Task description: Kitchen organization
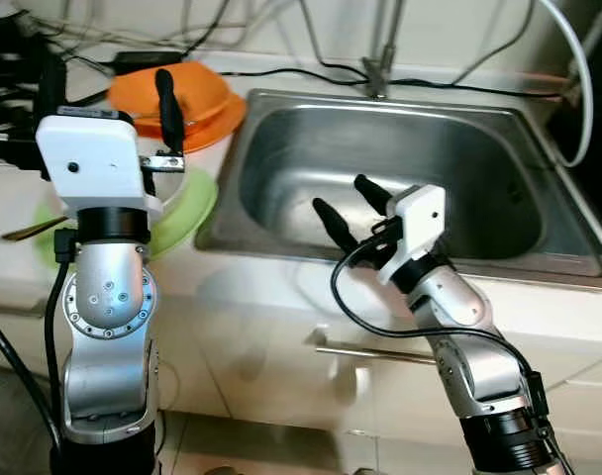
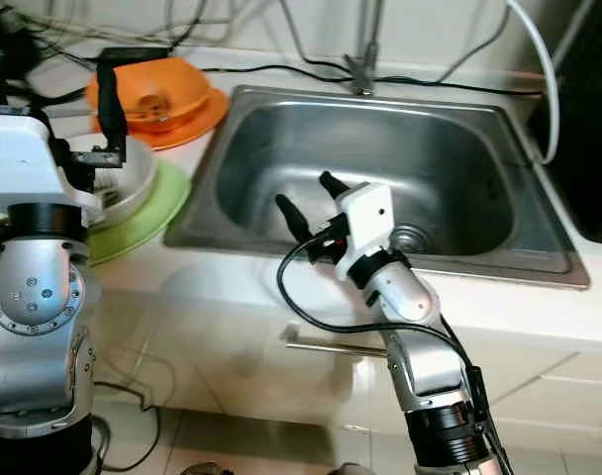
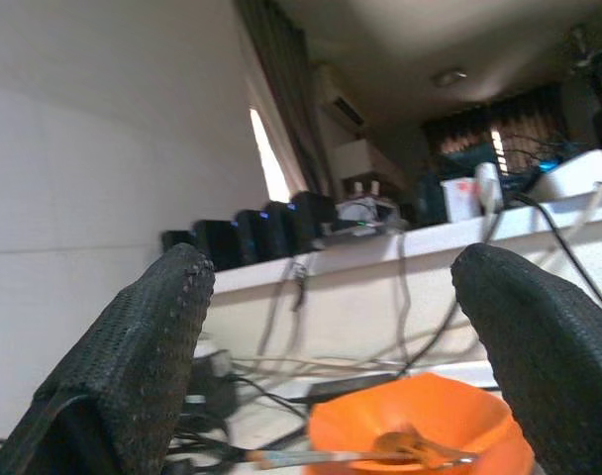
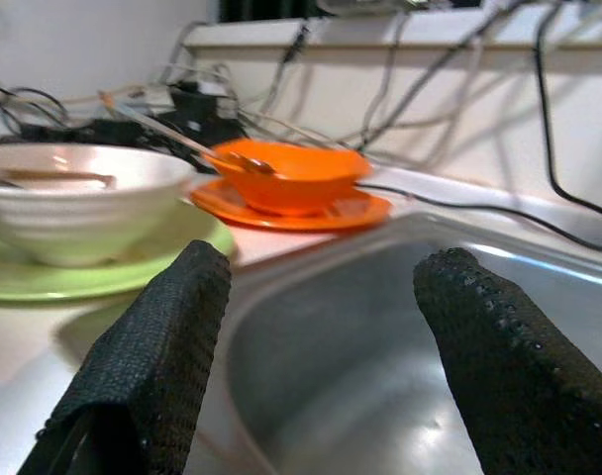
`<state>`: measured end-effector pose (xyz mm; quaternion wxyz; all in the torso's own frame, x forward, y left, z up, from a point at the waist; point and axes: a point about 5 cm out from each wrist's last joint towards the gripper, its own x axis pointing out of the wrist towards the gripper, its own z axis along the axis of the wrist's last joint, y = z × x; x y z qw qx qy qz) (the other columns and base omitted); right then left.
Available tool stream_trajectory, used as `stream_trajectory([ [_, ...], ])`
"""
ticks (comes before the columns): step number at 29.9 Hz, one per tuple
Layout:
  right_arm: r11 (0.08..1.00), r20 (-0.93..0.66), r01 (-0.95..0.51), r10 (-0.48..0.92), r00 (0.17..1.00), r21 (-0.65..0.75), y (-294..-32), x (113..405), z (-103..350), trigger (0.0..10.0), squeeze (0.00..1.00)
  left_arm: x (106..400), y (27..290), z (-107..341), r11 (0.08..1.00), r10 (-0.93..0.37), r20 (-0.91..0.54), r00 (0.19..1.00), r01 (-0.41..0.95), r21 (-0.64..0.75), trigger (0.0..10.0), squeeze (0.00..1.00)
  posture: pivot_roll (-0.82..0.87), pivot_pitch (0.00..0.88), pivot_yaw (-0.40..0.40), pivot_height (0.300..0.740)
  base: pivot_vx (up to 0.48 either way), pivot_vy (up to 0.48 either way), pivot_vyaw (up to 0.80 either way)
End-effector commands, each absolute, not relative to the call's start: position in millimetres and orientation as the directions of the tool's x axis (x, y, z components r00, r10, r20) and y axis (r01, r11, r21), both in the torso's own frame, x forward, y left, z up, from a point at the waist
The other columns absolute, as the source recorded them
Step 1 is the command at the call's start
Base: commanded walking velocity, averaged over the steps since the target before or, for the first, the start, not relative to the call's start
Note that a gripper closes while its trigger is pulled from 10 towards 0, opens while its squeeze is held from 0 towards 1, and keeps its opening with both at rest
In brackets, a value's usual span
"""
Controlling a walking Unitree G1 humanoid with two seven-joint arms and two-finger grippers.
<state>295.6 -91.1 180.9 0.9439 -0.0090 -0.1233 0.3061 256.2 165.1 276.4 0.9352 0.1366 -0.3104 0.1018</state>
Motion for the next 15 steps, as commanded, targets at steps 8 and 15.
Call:
stream_trajectory([
  [8, 0.818, 0.226, -0.566, 0.573, 0.787, -0.104, -94.4, 295.5, 180.4, 10.0, 0.0, 254.2, 165.9, 258.9, 0.93, 0.12, 0.568, 0.814, -0.292, 0.223, 10.0, 0.0, 0.0, 0.084, 0.023, 0.74, 0.0, 0.0, 0.0],
  [15, 0.812, 0.214, -0.575, 0.582, 0.785, -0.1, -94.1, 294.7, 178.7, 10.0, 0.0, 245.5, 161.9, 238.7, 0.921, 0.059, 0.534, 0.844, -0.252, 0.298, 10.0, 0.0, 0.0, 0.089, 0.016, 0.74, 0.0, 0.0, 0.0],
])
